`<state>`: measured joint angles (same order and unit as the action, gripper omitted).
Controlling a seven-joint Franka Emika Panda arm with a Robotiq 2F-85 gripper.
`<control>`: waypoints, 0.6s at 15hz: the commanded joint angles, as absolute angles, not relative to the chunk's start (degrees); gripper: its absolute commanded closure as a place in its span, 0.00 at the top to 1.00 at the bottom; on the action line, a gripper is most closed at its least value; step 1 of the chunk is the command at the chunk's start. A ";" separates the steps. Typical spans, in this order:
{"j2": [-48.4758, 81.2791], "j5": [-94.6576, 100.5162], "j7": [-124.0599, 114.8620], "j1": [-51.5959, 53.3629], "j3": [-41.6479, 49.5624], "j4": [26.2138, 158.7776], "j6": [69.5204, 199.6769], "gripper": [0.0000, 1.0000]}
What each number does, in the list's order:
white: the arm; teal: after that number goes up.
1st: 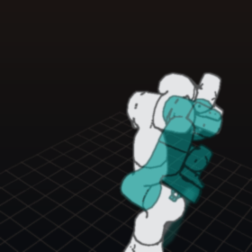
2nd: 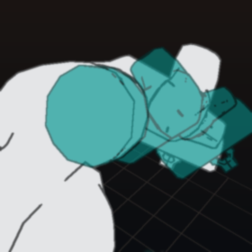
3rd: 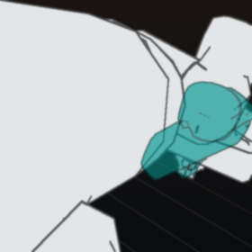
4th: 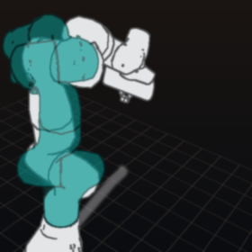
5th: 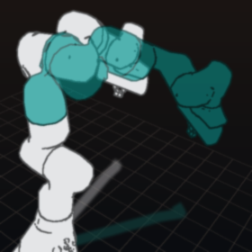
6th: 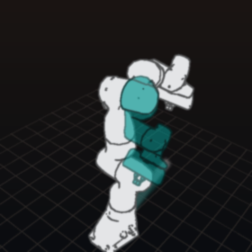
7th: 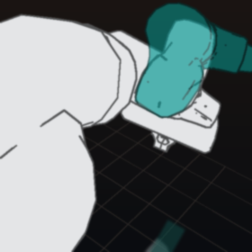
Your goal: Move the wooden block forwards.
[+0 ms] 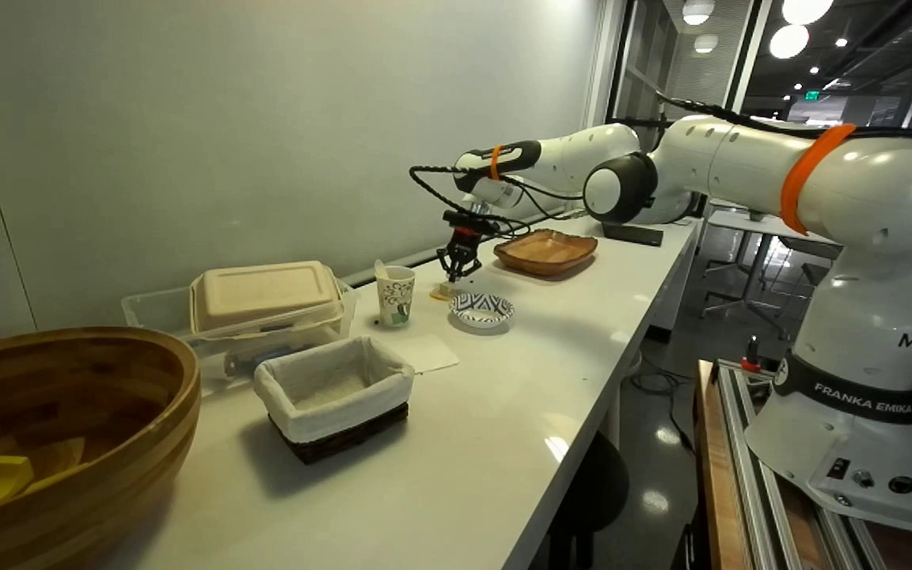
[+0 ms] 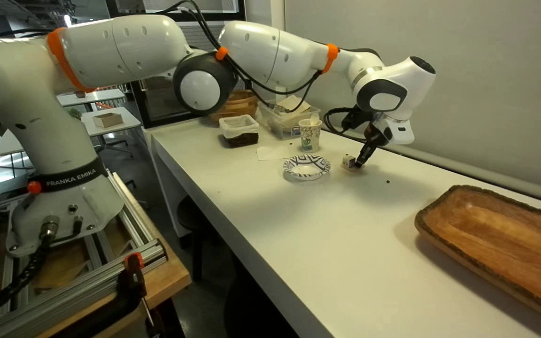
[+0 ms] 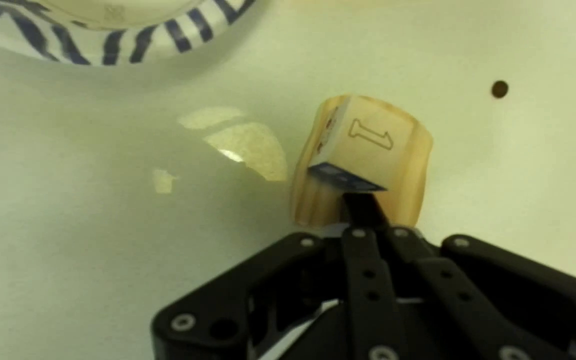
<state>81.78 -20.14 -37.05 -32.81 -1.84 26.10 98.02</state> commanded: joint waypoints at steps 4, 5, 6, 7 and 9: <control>82.23 -14.42 -35.79 -33.86 2.64 27.14 92.21 0.00; 82.41 -14.18 -36.42 -33.88 2.98 26.82 92.71 0.00; 82.36 -14.28 -36.46 -33.91 2.88 26.45 93.21 0.00; 82.04 -14.25 -35.90 -33.91 2.81 26.27 93.06 0.00; 80.35 -14.41 -37.20 -33.61 2.76 25.71 93.83 0.26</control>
